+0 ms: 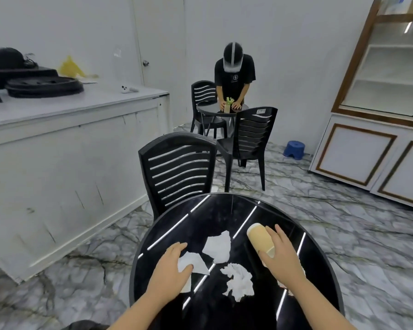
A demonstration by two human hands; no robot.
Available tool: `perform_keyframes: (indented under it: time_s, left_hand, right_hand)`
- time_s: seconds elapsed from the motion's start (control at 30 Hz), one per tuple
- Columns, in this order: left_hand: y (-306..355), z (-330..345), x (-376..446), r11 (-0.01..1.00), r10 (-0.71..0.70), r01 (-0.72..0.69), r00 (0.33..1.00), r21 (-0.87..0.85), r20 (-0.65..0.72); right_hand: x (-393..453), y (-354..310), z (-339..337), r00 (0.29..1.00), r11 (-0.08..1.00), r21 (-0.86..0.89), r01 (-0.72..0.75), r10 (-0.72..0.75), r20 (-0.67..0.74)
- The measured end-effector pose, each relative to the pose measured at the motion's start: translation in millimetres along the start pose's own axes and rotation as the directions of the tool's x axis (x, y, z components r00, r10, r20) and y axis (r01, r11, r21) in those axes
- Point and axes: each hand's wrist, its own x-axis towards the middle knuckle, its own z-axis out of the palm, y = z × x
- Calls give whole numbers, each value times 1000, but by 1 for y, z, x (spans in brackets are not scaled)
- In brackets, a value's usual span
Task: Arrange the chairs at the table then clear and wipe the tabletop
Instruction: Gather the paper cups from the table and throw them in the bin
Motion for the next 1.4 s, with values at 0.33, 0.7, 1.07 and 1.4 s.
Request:
perform_keyframes:
  time_s: [0.33,0.7,1.07,1.4]
  left_hand:
    - [-20,37,37,995,-31,17,989,99,143]
    - [-66,56,41,948,99,-161,969,273,227]
    - [-60,52,40,995,-5,9,999,-103,41]
    - [-39,12,4,914,-171,73,962,-398,-215]
  right_hand:
    - [51,21,10,993,996,-94,-1,12,115]
    - [78,46,21,968,891,-453,11,104,227]
    - [74,28,27,981,981,-183,-72,102,163]
    - [55,-65,64,961,980,126,155,-179,211]
